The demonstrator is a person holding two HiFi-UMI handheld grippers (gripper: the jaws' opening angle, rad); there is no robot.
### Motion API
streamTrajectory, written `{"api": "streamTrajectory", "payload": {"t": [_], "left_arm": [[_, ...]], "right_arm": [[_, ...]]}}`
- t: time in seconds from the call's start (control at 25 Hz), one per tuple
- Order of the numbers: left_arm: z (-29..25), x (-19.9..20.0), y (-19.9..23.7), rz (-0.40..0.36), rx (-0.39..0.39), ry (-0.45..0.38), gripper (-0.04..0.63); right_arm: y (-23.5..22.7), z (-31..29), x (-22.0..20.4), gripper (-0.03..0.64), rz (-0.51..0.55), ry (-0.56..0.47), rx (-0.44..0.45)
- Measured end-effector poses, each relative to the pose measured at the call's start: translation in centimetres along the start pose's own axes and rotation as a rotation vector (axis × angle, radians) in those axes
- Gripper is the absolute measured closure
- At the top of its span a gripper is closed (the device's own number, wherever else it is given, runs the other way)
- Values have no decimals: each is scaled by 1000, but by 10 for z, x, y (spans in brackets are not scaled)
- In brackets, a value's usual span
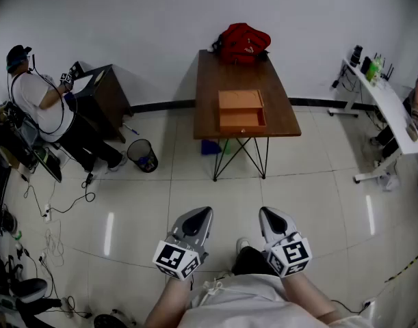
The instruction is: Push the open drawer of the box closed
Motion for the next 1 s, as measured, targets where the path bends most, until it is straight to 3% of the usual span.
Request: {"api": "streamTrajectory", "payload": {"t": [0.36,0.6,1.0], "left_arm": [[-51,-8,74,49,73,-10,592],[-124,-4,133,53,88,-2,592],[-240,-35,212,145,93,83,592]], "right_arm": [[-59,-87,1,614,-55,12,-12],[-116,-165,25,614,-49,5,-20],[-197,-275,-4,614,-28,158,-23]]}}
Point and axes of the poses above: the fingertips, and each gripper's own axes: z backward along the fingers, y to its left, x out of its top, the point moved 1 cm from there along z, backward along the fingers, and after that the axes turned 7 degrees about -x, right-handed, at the moved point
